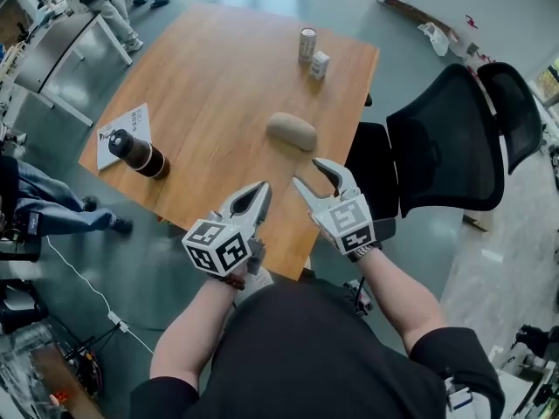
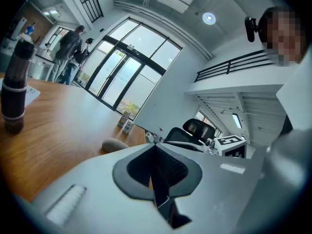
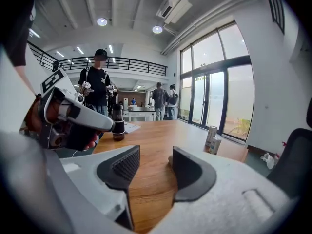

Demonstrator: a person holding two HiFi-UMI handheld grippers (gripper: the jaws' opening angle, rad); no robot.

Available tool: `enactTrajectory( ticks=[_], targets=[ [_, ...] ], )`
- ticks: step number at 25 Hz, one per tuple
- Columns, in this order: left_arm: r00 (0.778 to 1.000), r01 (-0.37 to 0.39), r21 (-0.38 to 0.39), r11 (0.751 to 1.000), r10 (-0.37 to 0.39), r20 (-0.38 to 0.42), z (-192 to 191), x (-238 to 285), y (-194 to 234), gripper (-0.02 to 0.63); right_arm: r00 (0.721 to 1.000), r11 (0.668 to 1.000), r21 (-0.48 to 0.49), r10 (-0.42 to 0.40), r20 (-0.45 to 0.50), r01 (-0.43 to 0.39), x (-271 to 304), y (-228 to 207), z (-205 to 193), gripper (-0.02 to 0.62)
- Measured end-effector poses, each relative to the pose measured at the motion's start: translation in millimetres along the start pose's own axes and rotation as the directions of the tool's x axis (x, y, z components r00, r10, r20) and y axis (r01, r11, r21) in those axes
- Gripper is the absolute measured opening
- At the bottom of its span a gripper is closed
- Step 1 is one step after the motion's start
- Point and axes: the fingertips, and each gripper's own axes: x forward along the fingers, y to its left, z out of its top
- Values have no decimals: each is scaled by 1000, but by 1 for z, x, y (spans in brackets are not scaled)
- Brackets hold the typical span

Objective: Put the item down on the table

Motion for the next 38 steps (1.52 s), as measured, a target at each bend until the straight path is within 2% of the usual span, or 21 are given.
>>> enactTrajectory(
  ticks=[6, 13, 21, 38],
  targets=[
    [1000, 7, 97, 995, -4, -30, -3, 0, -7, 9, 999, 999, 29, -35, 2, 35, -19, 16, 0, 112],
    [998, 18, 173, 985, -8, -58, -9, 1, -16, 9, 997, 996, 51, -79, -23, 80, -36, 28, -2, -6],
    [997, 21, 237, 971, -4, -76, -15, 1, -25, 9, 998, 994, 95, -55, -23, 57, -45, 41, -7, -8],
    [996, 13, 270, 963, 11, -88, -17, -1, -33, 9, 999, 996, 80, -32, -38, 35, -50, 50, -4, -8]
  ],
)
